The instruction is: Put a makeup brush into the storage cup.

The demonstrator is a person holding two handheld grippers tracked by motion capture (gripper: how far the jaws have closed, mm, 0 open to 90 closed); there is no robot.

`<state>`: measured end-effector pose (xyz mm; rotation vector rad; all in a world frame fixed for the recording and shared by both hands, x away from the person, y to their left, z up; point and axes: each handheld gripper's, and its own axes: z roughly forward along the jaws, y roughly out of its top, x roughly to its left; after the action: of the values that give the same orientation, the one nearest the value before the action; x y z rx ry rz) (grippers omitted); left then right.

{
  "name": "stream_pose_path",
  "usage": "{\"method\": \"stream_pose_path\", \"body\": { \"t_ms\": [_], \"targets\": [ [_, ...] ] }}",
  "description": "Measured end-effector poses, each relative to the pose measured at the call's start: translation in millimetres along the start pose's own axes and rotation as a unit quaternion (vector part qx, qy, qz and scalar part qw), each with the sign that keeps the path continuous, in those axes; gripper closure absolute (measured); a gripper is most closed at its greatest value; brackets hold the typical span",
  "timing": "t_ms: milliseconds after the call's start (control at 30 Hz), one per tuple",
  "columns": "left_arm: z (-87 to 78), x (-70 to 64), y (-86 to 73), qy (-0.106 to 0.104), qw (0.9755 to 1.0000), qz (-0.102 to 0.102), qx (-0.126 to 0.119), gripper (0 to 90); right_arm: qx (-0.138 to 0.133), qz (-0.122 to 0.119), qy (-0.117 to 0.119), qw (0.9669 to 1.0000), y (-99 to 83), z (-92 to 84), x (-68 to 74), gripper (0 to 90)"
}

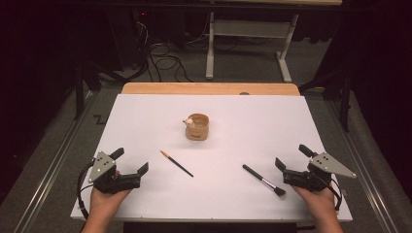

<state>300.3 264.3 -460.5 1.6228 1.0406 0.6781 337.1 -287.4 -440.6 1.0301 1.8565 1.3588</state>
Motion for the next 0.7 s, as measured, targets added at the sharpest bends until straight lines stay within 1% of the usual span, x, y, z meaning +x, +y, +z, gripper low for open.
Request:
{"method": "stream_pose_path", "body": {
  "t_ms": [200, 433, 700],
  "targets": [
    [0.2, 1.4, -0.3, -0.001, 1.0, -0.004, 0.002, 1.2, -0.001, 0.009, 0.001, 1.0, -0.9, 0.4, -1.3, 4.7],
    [-0.4, 1.2, 0.1, -0.001, 1.0, -0.006, 0.001, 1.6, 0.001, 0.007, 0.002, 1.0, -1.6, 0.9, -0.8, 4.7],
    [0.2, 2.6, -0.3, 0.0, 0.9999, -0.008, 0.008, 2.2, 0.002, 0.009, 0.003, 1.0, -2.8, 1.9, -1.1, 4.8]
  ]
}}
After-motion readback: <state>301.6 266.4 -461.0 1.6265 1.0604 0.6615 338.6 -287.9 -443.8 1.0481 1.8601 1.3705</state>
